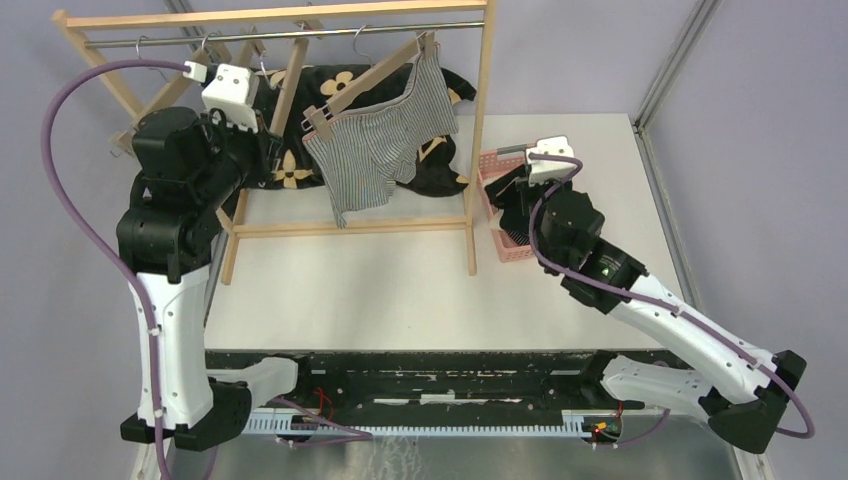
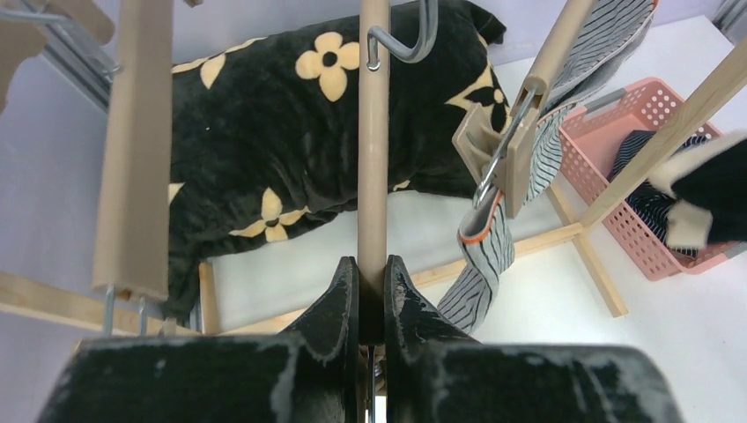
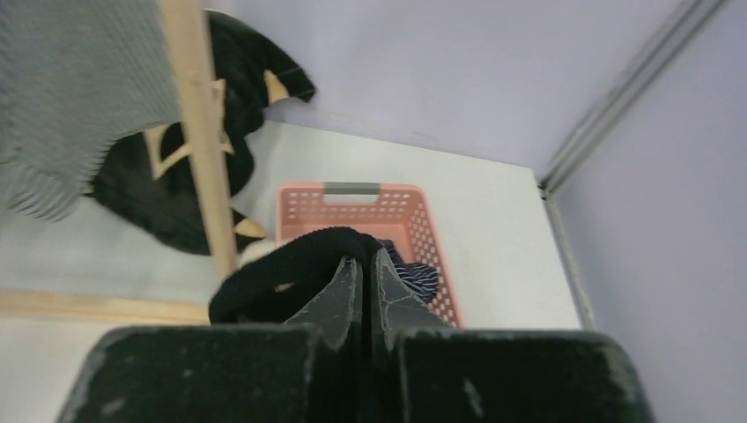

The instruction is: Remove the underwear clipped to the hanger

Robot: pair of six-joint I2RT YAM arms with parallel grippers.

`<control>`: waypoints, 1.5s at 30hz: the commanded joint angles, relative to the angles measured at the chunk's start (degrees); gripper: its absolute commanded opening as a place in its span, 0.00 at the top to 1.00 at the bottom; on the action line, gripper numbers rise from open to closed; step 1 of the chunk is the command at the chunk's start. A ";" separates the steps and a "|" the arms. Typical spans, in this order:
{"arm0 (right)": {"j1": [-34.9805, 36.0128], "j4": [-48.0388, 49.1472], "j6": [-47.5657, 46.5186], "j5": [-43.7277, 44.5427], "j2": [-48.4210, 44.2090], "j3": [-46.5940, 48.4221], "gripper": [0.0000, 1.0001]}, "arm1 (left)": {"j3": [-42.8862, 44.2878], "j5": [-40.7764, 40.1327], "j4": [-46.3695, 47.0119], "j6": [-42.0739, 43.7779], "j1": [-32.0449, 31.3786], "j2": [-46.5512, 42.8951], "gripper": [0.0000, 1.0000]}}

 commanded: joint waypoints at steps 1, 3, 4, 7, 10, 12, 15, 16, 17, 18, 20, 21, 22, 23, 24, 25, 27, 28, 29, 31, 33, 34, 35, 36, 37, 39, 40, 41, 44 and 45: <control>-5.46 4.38 -1.88 -2.46 2.03 3.31 1.00 | 2.94 3.80 3.09 4.91 0.16 2.12 0.97; -6.93 5.48 -2.47 -3.21 3.15 3.31 1.00 | 3.15 3.77 3.71 5.20 0.15 3.14 0.97; -7.75 5.98 -2.81 -3.57 3.73 3.25 1.00 | 3.13 3.60 4.17 5.42 0.18 3.54 0.97; -10.43 7.21 -3.14 -4.85 5.39 3.38 1.00 | 3.72 2.41 5.41 5.44 0.15 4.80 0.97; -12.94 6.95 -2.02 -6.78 6.79 3.55 1.00 | 4.65 0.78 6.45 4.81 0.15 5.85 0.97; -14.50 6.68 -1.09 -7.63 7.59 3.43 1.00 | 5.19 1.12 7.27 4.62 0.21 6.36 0.97; -17.30 6.39 0.19 -8.79 8.95 2.99 1.00 | 7.10 1.17 7.38 4.42 0.17 7.74 0.97; -18.35 6.23 0.67 -9.42 9.44 2.87 1.00 | 7.99 0.95 7.30 4.46 0.18 8.33 0.97; -19.58 6.05 1.27 -10.15 9.90 2.79 1.00 | 8.70 0.74 7.27 4.35 0.18 8.81 0.97; -20.82 5.77 2.04 -11.08 10.36 2.69 1.00 | 9.37 0.61 7.37 4.29 0.23 9.25 0.97; -23.26 5.43 3.58 -13.44 11.36 2.35 1.00 | 10.10 0.64 7.47 4.18 0.16 10.01 0.97; -24.25 5.29 4.23 -14.51 11.80 2.30 1.00 | 10.34 0.61 7.48 4.04 0.17 10.24 0.97; -25.14 5.24 4.78 -15.47 12.40 2.17 1.00 | 10.27 0.52 7.71 3.94 0.23 10.31 0.97; -25.95 5.26 5.34 -16.43 12.93 2.14 1.00 | 9.87 0.08 7.80 3.97 0.22 10.29 0.97; -26.82 5.26 5.83 -17.09 13.67 2.27 1.00 | 9.52 -0.84 7.97 4.10 0.21 10.21 0.97; -27.62 5.21 6.36 -17.79 14.26 2.30 1.00 | 9.28 -1.96 8.04 4.23 0.20 10.16 0.97; -28.86 4.96 7.18 -18.80 15.29 2.44 1.00 | 9.10 -3.63 7.62 4.44 0.22 10.44 0.97; -29.34 5.08 7.39 -19.27 15.78 2.40 1.00 | 9.20 -4.61 7.27 4.45 0.24 10.78 0.97; -29.73 5.03 7.60 -19.77 16.15 2.40 1.00 | 9.15 -5.73 7.04 4.37 0.27 10.98 0.97; -30.28 5.16 7.97 -20.56 16.98 2.51 1.00 | 8.98 -7.60 7.00 4.13 0.32 11.59 0.97; -30.52 5.18 8.24 -21.03 17.61 2.56 1.00 | 8.89 -8.10 7.07 3.91 0.50 12.07 0.97; -30.65 5.26 8.33 -21.14 17.95 2.48 1.00 | 8.89 -8.11 7.03 3.74 0.71 12.38 0.97; -30.78 5.25 8.41 -21.16 18.22 2.45 1.00 | 8.96 -8.00 6.93 3.63 0.84 12.65 0.97; -30.91 5.26 8.43 -21.16 18.56 2.38 1.00 | 8.81 -7.81 6.84 3.63 0.96 12.86 0.97; -30.98 5.39 8.50 -21.20 18.80 2.32 1.00 | 8.53 -7.55 6.93 3.52 1.10 12.99 0.97; -31.29 5.72 8.52 -21.24 19.23 2.33 1.00 | 7.49 -7.49 7.38 3.46 1.34 13.11 0.97; -31.40 5.67 8.48 -21.27 19.41 2.41 1.00 | 6.78 -7.51 7.79 3.34 1.53 12.98 0.97; -31.45 5.74 8.43 -21.25 19.50 2.43 1.00 | 6.21 -7.54 8.07 3.32 1.72 12.81 0.97; -31.66 6.22 8.43 -21.17 19.52 2.28 1.00 | 4.79 -10.27 8.17 2.53 2.14 12.16 0.97; -31.67 6.25 8.43 -21.08 19.61 2.28 1.00 | 4.18 -11.25 8.28 2.26 2.25 11.58 0.97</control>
